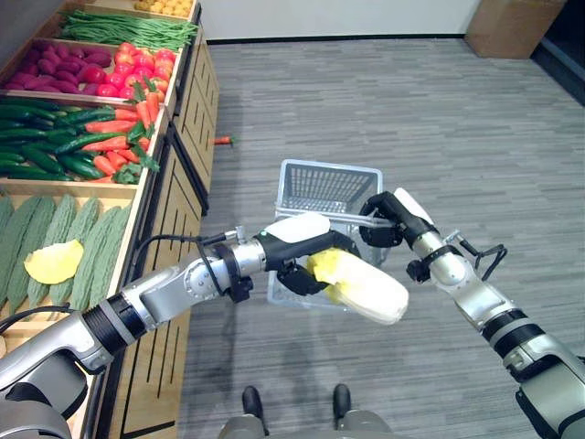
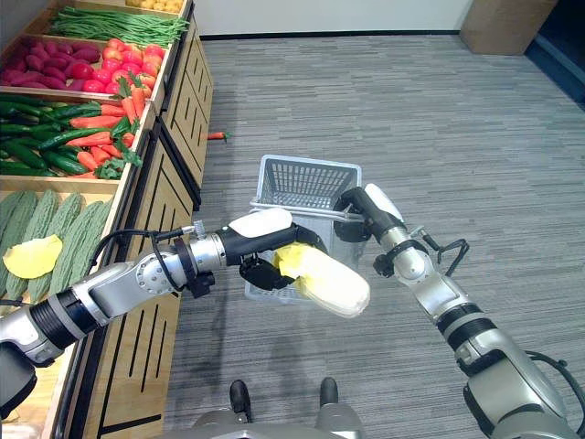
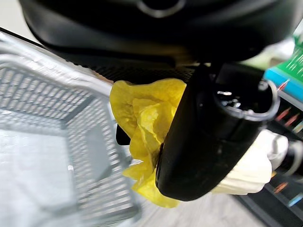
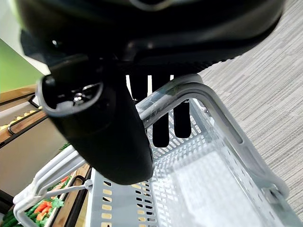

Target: Get the vegetables into the basket

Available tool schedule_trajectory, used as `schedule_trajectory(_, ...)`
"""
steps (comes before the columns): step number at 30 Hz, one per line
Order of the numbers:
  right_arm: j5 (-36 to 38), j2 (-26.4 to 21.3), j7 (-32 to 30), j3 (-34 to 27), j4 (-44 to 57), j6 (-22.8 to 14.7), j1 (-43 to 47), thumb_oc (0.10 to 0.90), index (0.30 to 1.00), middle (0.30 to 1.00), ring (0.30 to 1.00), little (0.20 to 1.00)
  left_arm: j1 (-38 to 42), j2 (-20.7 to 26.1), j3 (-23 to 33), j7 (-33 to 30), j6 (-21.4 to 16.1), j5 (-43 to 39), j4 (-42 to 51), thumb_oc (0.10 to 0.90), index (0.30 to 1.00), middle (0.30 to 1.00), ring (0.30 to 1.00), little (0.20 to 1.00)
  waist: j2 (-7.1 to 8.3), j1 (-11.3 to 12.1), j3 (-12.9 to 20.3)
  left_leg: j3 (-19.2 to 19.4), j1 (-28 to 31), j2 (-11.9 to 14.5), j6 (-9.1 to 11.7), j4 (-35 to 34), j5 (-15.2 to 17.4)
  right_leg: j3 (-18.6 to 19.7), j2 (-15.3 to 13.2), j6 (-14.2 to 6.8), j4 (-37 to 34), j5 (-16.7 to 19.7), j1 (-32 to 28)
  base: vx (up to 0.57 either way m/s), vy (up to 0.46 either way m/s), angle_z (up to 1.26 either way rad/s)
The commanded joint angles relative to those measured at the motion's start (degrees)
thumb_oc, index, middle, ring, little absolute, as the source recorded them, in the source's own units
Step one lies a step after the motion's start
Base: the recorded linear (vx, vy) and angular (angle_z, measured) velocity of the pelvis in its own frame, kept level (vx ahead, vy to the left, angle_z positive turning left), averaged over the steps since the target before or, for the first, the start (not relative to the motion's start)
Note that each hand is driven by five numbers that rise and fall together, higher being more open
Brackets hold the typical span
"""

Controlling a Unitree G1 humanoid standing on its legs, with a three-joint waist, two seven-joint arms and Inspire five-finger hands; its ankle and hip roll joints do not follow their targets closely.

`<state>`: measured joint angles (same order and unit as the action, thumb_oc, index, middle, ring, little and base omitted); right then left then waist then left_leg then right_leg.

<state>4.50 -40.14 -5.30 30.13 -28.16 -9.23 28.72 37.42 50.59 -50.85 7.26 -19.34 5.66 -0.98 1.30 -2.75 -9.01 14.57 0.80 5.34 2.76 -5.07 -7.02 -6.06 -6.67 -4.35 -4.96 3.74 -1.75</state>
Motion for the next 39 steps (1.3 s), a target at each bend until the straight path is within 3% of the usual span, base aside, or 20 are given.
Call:
schedule_trajectory(1, 5.7, -1.8, -2.2, -4.8, 6.3, -7.2, 8.5, 0.4, 0.3, 0.3, 0.3, 0.3, 7.0, -2.2, 0.8, -5.7, -3.5, 6.4, -3.9, 0.4, 0.3, 0.3, 0.3, 0.3, 0.97, 1.2, 4.8, -2.9, 3.7, 3.4, 3.4, 0.1, 5.3, -1.4, -3.8, -6.5, 0.0, 4.1, 2.1, 0.0, 0.0, 0.0)
schedule_trajectory(6, 6.6, -1.3, -1.8, -5.5, 8.0, -7.3, 7.5, 0.4, 0.3, 0.3, 0.3, 0.3, 6.1, -5.6, 2.7, -10.2, -1.8, 15.3, -13.2, 0.4, 0.3, 0.3, 0.3, 0.3, 1.09, 1.0, 5.0, -2.9, 3.8, 3.4, 3.4, 0.1, 5.4, -1.5, -3.8, -6.5, 0.0, 3.8, 1.8, 0.0, 0.0, 0.0)
schedule_trajectory(7, 6.9, -1.1, -1.5, -6.0, 9.0, -7.4, 6.6, 0.4, 0.3, 0.3, 0.3, 0.3, 3.7, -7.7, 6.0, -13.5, 0.0, 19.0, -18.7, 0.4, 0.3, 0.3, 0.3, 0.3, 1.38, 1.1, 5.0, -2.9, 3.9, 3.4, 3.4, 0.1, 5.4, -1.5, -3.7, -6.4, 0.0, 3.7, 1.8, 0.0, 0.0, 0.0)
schedule_trajectory(11, 8.1, -0.4, -0.8, -6.8, 10.2, -7.3, 5.1, 0.4, 0.3, 0.3, 0.3, 0.3, 0.6, -11.1, 10.5, -17.6, 2.6, 21.8, -23.5, 0.4, 0.3, 0.3, 0.3, 0.3, 1.61, 1.2, 5.0, -2.8, 4.0, 3.5, 3.4, 0.1, 5.4, -1.5, -3.6, -6.2, 0.0, 3.6, 1.6, 0.0, 0.0, 0.0)
schedule_trajectory(21, 8.1, 0.2, 0.1, -6.8, 12.0, -7.0, 3.4, 0.4, 0.3, 0.3, 0.3, 0.3, -0.8, -14.4, 10.6, -19.2, 3.9, 26.3, -25.9, 0.4, 0.3, 0.3, 0.3, 0.3, 1.89, 0.9, 5.2, -2.4, 4.6, 3.6, 3.4, 0.1, 5.7, -1.1, -3.5, -6.1, 0.0, 3.3, 1.4, 0.0, 0.0, 0.0)
schedule_trajectory(22, 8.0, 0.2, 0.1, -6.8, 12.0, -7.0, 3.4, 0.4, 0.3, 0.3, 0.3, 0.3, -0.8, -14.4, 10.6, -19.2, 3.9, 26.3, -26.0, 0.596, 0.575, 0.575, 0.575, 0.575, 1.89, 0.9, 5.2, -2.4, 4.6, 3.6, 3.4, 0.1, 5.7, -1.1, -3.5, -6.1, 0.0, 3.3, 1.4, 0.0, 0.0, 0.0)
schedule_trajectory(23, 7.9, 0.3, 0.2, -7.0, 12.3, -7.0, 2.7, 0.4, 0.3, 0.3, 0.3, 0.3, -1.0, -14.8, 10.2, -19.2, 4.0, 27.5, -25.8, 0.9, 1.0, 1.0, 1.0, 1.0, 1.83, 0.8, 5.3, -2.4, 4.6, 3.6, 3.4, 0.1, 5.7, -1.1, -3.4, -6.0, 0.0, 3.3, 1.3, 0.0, 0.0, 0.0)
schedule_trajectory(39, 7.4, 1.7, -0.1, -8.5, 10.6, -6.5, -0.1, 0.4, 0.3, 0.3, 0.3, 0.3, -3.9, -16.2, 11.7, -19.9, 4.4, 27.2, -25.2, 0.9, 1.0, 1.0, 1.0, 1.0, 1.78, 1.2, 5.6, -2.8, 4.6, 3.6, 3.3, 0.1, 5.9, -1.5, -3.5, -5.9, 0.0, 3.0, 0.9, 0.0, 0.0, 0.0)
